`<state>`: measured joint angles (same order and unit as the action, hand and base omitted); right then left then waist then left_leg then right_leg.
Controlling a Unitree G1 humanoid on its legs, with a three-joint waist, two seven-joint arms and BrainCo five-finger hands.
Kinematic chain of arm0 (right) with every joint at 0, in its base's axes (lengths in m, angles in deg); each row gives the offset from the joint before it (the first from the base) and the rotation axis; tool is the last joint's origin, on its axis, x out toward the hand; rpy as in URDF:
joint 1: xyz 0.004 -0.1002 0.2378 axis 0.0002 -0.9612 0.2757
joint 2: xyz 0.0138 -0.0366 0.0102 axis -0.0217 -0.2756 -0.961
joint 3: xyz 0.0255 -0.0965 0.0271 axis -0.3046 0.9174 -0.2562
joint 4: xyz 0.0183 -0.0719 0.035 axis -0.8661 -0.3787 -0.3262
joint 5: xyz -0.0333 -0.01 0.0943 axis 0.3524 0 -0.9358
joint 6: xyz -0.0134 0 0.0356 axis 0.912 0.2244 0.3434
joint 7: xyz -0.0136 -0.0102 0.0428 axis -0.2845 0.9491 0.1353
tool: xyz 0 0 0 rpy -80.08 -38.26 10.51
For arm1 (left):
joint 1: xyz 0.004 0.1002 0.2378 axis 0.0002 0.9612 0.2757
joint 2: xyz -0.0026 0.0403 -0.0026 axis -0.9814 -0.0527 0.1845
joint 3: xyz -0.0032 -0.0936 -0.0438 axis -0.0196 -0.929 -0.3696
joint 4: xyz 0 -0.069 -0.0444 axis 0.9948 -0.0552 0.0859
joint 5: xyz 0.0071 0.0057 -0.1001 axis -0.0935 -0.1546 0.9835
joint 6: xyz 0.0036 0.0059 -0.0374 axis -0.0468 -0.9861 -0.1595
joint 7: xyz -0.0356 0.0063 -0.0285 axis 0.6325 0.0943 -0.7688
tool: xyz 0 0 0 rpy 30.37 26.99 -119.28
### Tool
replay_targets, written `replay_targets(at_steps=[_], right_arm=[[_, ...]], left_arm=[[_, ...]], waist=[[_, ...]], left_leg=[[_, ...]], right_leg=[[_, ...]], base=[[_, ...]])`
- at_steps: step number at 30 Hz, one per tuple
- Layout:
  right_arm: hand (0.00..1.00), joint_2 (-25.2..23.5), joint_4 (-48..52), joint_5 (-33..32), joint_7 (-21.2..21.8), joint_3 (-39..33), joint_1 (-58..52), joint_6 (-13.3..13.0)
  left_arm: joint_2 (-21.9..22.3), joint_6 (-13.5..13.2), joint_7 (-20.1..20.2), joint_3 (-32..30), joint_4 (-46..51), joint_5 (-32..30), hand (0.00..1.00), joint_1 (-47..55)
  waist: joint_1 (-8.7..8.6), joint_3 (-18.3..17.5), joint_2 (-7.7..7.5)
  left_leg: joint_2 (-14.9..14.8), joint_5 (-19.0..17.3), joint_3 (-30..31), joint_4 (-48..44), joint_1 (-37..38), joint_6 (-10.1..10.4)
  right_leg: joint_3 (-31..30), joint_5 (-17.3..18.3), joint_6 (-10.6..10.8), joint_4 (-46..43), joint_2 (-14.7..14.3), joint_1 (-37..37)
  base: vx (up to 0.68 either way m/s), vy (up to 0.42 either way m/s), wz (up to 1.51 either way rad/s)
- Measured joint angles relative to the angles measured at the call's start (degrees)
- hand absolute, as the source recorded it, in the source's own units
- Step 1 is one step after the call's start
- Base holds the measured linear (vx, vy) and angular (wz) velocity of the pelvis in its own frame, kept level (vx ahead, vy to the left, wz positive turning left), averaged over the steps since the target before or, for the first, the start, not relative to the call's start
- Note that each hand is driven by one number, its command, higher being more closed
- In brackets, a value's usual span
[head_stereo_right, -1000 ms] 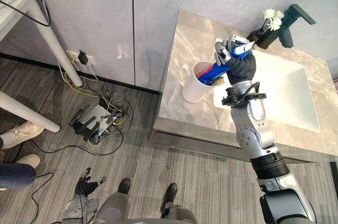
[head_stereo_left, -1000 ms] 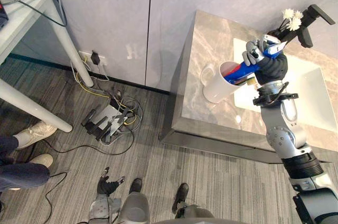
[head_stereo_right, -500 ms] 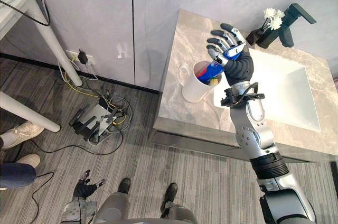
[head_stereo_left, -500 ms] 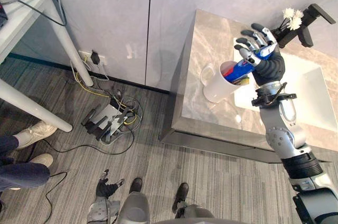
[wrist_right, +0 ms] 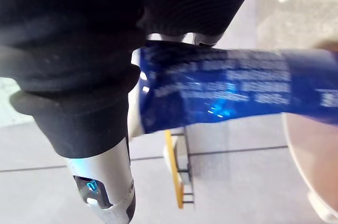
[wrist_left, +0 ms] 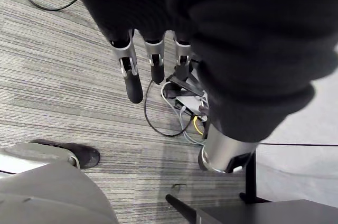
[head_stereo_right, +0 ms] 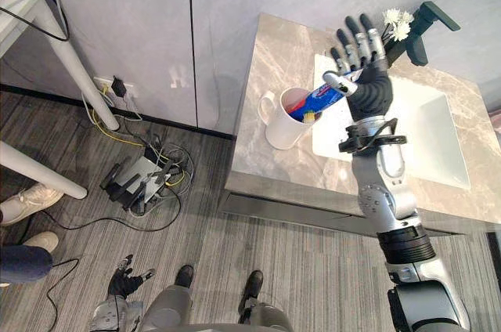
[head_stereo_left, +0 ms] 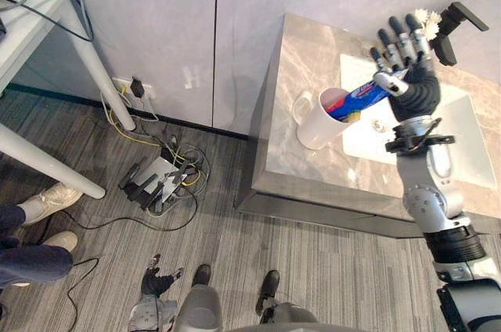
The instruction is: Organize washtable
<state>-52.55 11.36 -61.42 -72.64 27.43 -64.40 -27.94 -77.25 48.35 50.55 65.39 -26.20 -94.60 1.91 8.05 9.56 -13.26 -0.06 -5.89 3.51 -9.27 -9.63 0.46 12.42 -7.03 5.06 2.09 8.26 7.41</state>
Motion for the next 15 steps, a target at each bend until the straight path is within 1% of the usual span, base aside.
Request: replay_targets(at_steps=[3,5,10,12,15], right_arm=[[0.0,0.99,-0.01,-0.02,-0.01,-1.12,0.07,-0.15],[0.0,1.45,-0.01,-0.02,-0.06,-1.31,0.08,-0.36],[0.0,3.13,-0.08,-0.07,-0.33,-3.57,0.48,-1.04],[0.0,3.5,-0.11,-0.09,-1.14,-5.49,2.04,-2.21],[0.0,3.78,-0.1,-0.05,-2.12,-8.51,3.32,-2.89]], left_arm=[[0.07,-0.04,0.29,0.65,0.0,-0.19,0.0,0.45],[0.05,-0.03,1.03,0.66,-0.01,-0.19,0.0,1.09],[0.16,-0.03,1.16,0.74,-0.02,-0.17,0.0,1.43],[0.15,-0.04,1.16,0.72,-0.02,-0.17,0.0,1.59],[0.13,-0.03,1.15,0.69,-0.04,-0.17,0.0,1.62]], waist=[[-0.35,-0.43,0.85],[-0.95,-0.7,1.27],[-0.95,-0.84,1.57],[-1.02,-0.87,1.6],[-1.12,-0.88,1.62]], left_leg=[[-0.32,-0.03,-0.7,0.15,0.44,0.0],[-0.56,-0.09,-1.34,0.37,0.54,0.03],[-1.23,-0.53,-2.02,1.16,0.64,0.17],[-1.74,-0.18,-2.21,1.25,0.76,0.63],[-2.0,0.34,-2.22,1.4,1.0,0.83]], right_leg=[[-0.83,-0.09,-0.11,0.05,-0.02,0.01],[-1.38,-0.1,-0.12,0.05,-0.14,0.06],[-2.26,-0.11,-0.14,0.11,-0.79,0.32],[-2.87,-0.38,-0.52,0.11,-1.28,0.8],[-2.94,-0.59,-0.8,0.13,-1.41,0.94]], base=[[-0.04,-0.007,-0.14],[-0.05,-0.01,-0.13],[-0.06,-0.023,-0.11],[-0.01,-0.029,-0.12],[0.01,-0.009,-0.04]])
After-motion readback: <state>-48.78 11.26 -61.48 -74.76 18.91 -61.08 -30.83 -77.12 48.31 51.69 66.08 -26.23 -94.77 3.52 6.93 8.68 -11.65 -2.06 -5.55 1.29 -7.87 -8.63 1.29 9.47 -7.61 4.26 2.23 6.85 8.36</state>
